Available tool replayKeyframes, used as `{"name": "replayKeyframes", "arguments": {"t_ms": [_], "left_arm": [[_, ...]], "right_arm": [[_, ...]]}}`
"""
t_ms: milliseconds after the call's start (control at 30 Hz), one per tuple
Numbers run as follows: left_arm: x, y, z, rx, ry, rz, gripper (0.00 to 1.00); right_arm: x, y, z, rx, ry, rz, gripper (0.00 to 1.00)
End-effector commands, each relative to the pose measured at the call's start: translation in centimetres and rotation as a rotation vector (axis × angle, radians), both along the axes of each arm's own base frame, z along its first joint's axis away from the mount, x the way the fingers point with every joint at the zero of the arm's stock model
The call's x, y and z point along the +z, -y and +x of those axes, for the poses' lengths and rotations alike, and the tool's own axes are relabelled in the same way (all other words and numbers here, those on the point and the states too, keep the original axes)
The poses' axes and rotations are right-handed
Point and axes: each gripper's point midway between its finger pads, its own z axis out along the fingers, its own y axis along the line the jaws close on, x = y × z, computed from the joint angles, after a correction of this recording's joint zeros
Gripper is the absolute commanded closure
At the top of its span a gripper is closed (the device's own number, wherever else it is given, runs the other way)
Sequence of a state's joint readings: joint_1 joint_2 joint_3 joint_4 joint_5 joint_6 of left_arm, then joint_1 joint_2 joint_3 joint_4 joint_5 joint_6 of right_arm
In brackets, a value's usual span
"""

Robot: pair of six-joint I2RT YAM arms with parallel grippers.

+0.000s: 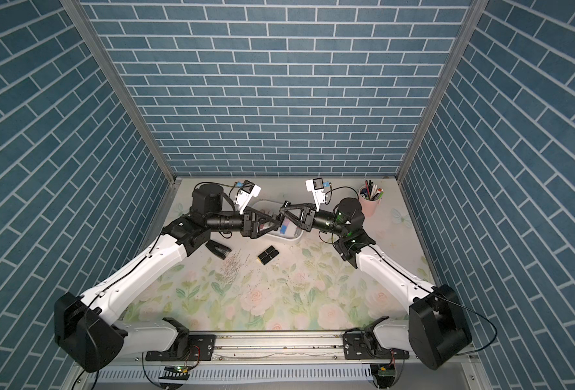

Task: Put the lipstick into the storage box
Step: Place the lipstick in the storage box.

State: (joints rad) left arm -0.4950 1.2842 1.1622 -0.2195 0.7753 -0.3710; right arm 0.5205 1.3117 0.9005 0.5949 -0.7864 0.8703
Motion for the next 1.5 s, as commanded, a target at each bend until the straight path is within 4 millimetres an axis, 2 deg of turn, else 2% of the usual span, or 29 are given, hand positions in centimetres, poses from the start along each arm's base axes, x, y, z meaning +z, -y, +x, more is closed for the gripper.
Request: {"name": "replayKeyframes", "arguments": {"t_ms": [0,100,200,300,500,800,1200,1467], "left_arm": [[1.4,-4.2,2.2,0.240,0.133,0.148,0.00],[0.6,-7.1,3.5,0.396,0.177,0.265,0.00],[-1.1,-9.5,4.1,0.502,0.188,0.369,0.00],[-3.4,-10.7,4.3,0.546,0.176,0.441,0.00],[-7.9,-10.7,4.0,0.516,0.120,0.499,0.00],[-12.5,-10.1,3.7,0.461,0.049,0.549,0.00],[-14.3,-9.7,3.0,0.425,0.019,0.568,0.00],[-15.0,-9.5,2.7,0.407,0.014,0.591,0.00]], "right_arm": [[-4.0,1.1,4.6,-0.194,-0.109,-0.163,0.89],[-6.6,1.2,7.0,-0.271,-0.173,-0.249,0.89],[-9.0,0.9,9.0,-0.310,-0.243,-0.303,0.89],[-11.4,0.5,10.7,-0.339,-0.304,-0.349,0.89],[-15.7,-0.4,13.0,-0.355,-0.394,-0.417,0.89],[-19.9,-1.9,14.9,-0.355,-0.460,-0.469,0.89],[-25.4,-1.9,15.9,-0.413,-0.495,-0.684,0.89],[-27.6,-1.4,16.4,-0.456,-0.513,-0.778,0.89]]}}
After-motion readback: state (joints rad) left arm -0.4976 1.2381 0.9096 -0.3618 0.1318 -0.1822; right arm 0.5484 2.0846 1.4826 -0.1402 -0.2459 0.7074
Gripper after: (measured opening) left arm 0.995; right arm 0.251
